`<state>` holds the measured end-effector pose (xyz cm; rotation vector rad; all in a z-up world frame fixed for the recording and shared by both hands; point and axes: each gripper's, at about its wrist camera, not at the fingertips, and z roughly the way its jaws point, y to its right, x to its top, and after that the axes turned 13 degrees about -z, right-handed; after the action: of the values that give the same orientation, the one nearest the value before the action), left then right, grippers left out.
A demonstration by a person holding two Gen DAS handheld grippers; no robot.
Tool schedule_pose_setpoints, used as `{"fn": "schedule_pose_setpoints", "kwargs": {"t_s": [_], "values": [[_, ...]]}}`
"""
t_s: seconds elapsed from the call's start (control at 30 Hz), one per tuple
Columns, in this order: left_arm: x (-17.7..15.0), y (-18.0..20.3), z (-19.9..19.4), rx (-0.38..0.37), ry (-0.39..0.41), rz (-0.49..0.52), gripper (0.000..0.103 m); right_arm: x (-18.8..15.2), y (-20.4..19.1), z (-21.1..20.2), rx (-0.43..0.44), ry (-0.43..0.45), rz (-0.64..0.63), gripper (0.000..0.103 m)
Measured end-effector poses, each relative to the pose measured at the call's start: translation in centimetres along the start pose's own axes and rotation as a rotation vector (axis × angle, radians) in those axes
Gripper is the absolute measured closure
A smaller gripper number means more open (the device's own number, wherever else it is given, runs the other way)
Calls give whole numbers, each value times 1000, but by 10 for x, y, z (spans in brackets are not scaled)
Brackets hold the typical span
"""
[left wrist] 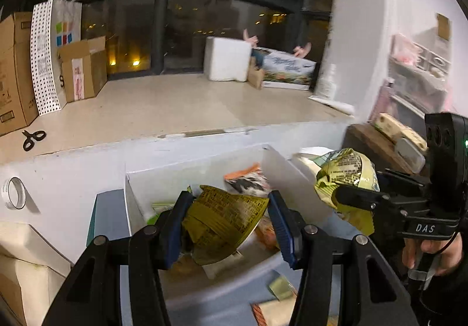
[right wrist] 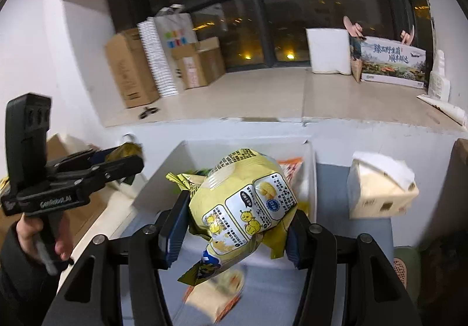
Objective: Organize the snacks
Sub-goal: 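Carry both snacks into the white box and open both grippers, then grasp the green seaweed snack pack with the right gripper and lift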
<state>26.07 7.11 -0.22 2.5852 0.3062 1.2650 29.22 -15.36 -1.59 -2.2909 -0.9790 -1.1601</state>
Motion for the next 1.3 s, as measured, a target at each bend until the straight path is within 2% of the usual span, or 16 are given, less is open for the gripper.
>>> {"fn": "schedule_pose_setpoints", "kwargs": {"t_s": [0.07, 0.1, 0.13, 0.17, 0.2, 0.23, 0.3, 0.43, 0.6, 0.73, 0.9, 1.07, 1.2, 1.3], "values": [[3, -7, 21, 37, -46, -16, 41, 10, 13, 22, 0, -36, 11, 41], [3, -10, 32, 64, -77, -26, 37, 12, 19, 34, 2, -54, 21, 35], [3, -16, 45, 103, -108, -40, 26, 13, 24, 42, 3, -65, 36, 29], [1, -20, 51, 114, -125, -52, 17, 13, 31, 53, 21, -89, 59, 12], [-1, -25, 55, 108, -135, -69, 1, 13, 38, 62, 39, -109, 87, 4], [-5, -32, 55, 89, -131, -95, 0, 12, 42, 65, 39, -110, 103, 2], [-9, -39, 53, 69, -131, -119, 0, 8, 46, 66, 45, -105, 116, 0], [-13, -45, 53, 79, -145, -138, 0, 1, 43, 61, 19, -107, 83, 0], [-19, -44, 35, 77, -128, -142, 0, 0, 37, 49, 7, -89, 61, 0], [-28, -33, 3, 58, -95, -103, 0, 0, 30, 27, 28, -43, 56, 0], [-58, -10, -50, 13, -55, -11, 0, -16, 11, -24, 76, 41, 21, 0], [-108, 10, -104, -30, -13, 38, 0, -66, -17, -76, 112, 56, -58, 0], [-145, 17, -125, -54, -44, 13, 0, -120, -39, -96, 104, 0, -117, 0], [-161, 22, -131, -47, -63, 30, 0, -156, -52, -98, 138, -62, -219, 0]]}}
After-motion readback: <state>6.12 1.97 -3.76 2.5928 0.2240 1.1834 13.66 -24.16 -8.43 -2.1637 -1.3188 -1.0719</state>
